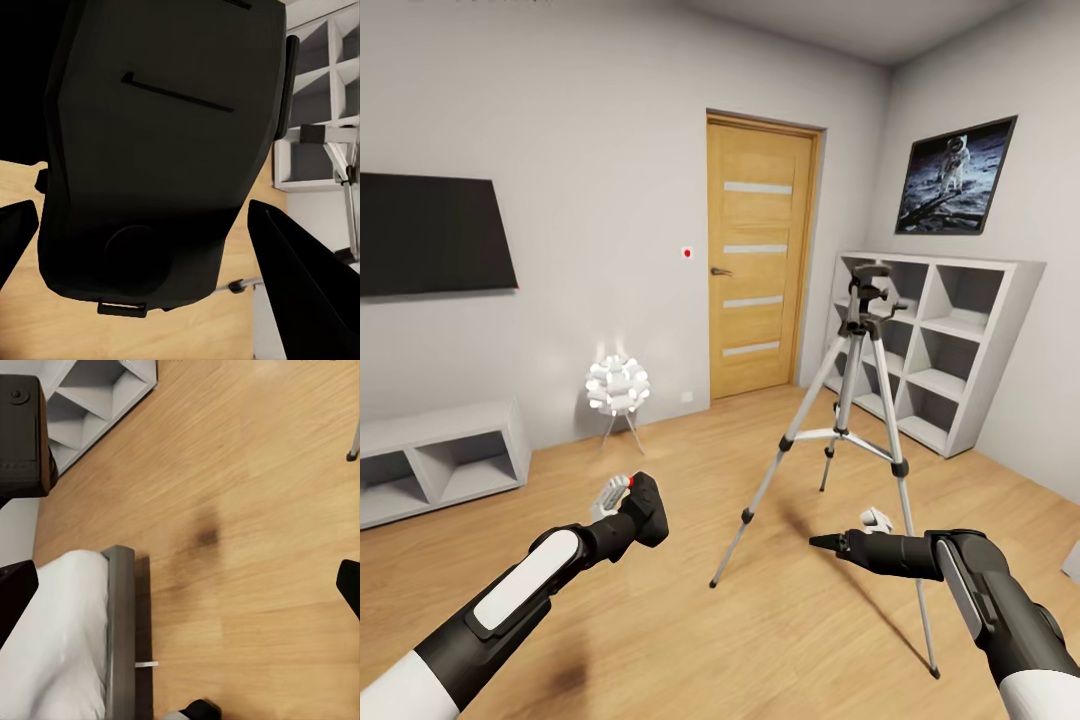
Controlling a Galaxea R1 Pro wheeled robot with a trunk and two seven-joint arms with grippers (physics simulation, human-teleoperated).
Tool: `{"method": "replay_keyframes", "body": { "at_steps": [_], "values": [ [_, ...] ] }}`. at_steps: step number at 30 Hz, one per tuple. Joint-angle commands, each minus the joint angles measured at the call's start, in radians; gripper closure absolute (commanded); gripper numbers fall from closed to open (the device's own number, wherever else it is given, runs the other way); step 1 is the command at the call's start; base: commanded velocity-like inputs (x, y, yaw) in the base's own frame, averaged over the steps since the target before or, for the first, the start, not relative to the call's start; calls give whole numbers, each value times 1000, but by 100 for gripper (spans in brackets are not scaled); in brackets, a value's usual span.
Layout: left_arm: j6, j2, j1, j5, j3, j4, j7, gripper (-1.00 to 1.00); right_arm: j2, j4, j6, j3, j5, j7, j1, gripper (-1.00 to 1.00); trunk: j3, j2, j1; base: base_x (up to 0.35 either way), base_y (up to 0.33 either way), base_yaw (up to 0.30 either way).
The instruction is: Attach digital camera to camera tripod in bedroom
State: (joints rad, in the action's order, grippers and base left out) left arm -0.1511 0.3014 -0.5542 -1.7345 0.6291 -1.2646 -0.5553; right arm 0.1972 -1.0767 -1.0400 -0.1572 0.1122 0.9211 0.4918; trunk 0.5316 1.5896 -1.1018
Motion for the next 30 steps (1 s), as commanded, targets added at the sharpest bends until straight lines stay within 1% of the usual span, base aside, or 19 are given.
{"method": "replay_keyframes", "body": {
  "at_steps": [1,18,19,22,23,30],
  "values": [
    [-1,1,-1,-3,1,-2,-5,100,0,0,-7,-1,6,-2,1,-100,-2,-7,4,0,0,0],
    [-1,1,-1,-3,1,-2,-5,100,0,-5,-7,0,3,-2,1,-100,-55,-126,69,0,0,0],
    [-3,0,-1,-4,-64,-2,-5,100,-1,-7,-7,1,1,-1,1,-100,-59,-133,73,0,0,0],
    [-3,-1,-1,-4,-82,-1,-5,100,-1,-6,-7,1,1,-1,1,-100,-68,-154,85,0,0,0],
    [-5,-1,-1,-5,-96,-1,-5,100,-1,-5,-7,2,1,-1,1,-100,-71,-161,88,0,0,0],
    [-6,-1,-1,-4,-102,-1,-5,100,-1,-3,-7,3,1,-2,1,-100,-93,-210,115,0,0,0]
  ]
}}
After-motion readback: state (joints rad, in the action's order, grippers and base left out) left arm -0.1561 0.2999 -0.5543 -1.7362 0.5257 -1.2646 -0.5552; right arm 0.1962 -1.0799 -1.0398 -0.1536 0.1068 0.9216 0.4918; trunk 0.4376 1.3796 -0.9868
